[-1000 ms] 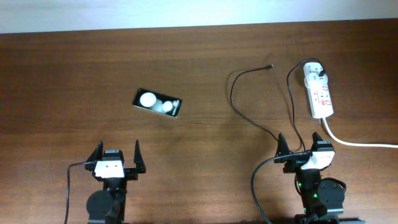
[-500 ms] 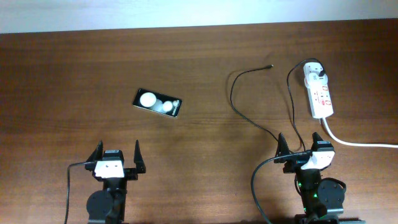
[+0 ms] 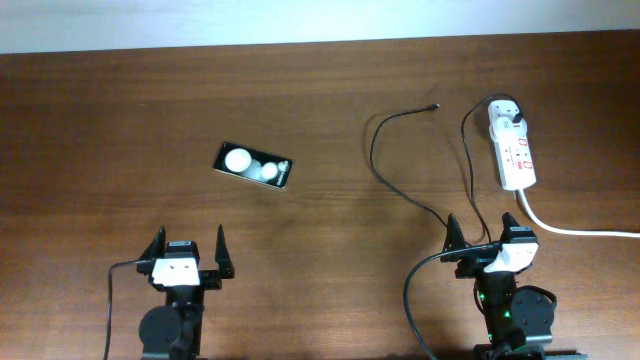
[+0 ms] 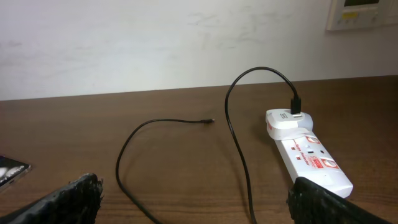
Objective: Plug charger to phone and switch on socket
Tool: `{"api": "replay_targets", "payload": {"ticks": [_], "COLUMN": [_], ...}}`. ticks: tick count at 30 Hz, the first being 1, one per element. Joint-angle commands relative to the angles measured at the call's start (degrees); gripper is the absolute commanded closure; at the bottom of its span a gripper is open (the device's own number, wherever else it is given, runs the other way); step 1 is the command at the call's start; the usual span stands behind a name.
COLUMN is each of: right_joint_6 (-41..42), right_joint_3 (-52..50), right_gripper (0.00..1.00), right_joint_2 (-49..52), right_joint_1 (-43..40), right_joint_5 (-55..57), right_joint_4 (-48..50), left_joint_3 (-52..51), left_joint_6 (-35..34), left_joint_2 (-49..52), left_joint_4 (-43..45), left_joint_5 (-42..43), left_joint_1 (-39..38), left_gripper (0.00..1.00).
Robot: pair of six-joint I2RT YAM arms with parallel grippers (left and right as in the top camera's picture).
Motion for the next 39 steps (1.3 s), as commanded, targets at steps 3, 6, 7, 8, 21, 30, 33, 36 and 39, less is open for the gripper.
{"api": "replay_targets", "payload": {"ticks": [3, 6, 7, 8, 21, 30, 33, 36, 39], "right_joint_6": [-0.44, -0.44, -0.44, -0.44, -0.44, -0.44, -0.44, -0.44, -0.44], "right_joint_3": [-0.52, -0.52, -0.52, -0.52, -0.52, -0.52, -0.52, -0.52, -0.52], "right_gripper": [0.01, 0.01, 0.01, 0.01, 0.01, 0.01, 0.01, 0.01, 0.01], "right_joint_2": [-0.61, -0.61, -0.61, -0.61, -0.61, -0.61, -0.61, -0.61, -0.61], "right_joint_1": [0.44, 0.44, 0.44, 0.44, 0.44, 0.44, 0.44, 0.44, 0.44], "right_joint_5": [0.13, 0.13, 0.11, 0.13, 0.13, 0.13, 0.13, 0.11, 0.13], "right_joint_4": [0.0, 0.0, 0.0, 0.0, 0.0, 0.02, 0.0, 0.02, 0.0], "left_joint_3": [-0.09, -0.09, -0.09, -0.09, 2.49, 2.86, 2.97, 3.93, 6.45], "left_joint_6": [0.87, 0.87, 0.87, 0.87, 0.85, 0.44, -1.36, -1.36, -1.36], "left_joint_2": [0.26, 0.26, 0.26, 0.26, 0.26, 0.26, 0.26, 0.26, 1.14], "left_joint_4": [-0.31, -0.33, -0.33, -0.33, -2.73, -3.37, -3.34, -3.41, -5.14], "left_joint_5": [0.42, 0.42, 0.42, 0.42, 0.61, 0.59, 0.66, 0.66, 0.66], "left_joint_1": [0.13, 0.13, 0.13, 0.13, 0.13, 0.13, 0.13, 0.13, 0.13], "left_gripper": [0.01, 0.01, 0.01, 0.01, 0.01, 0.01, 0.01, 0.01, 0.01]}}
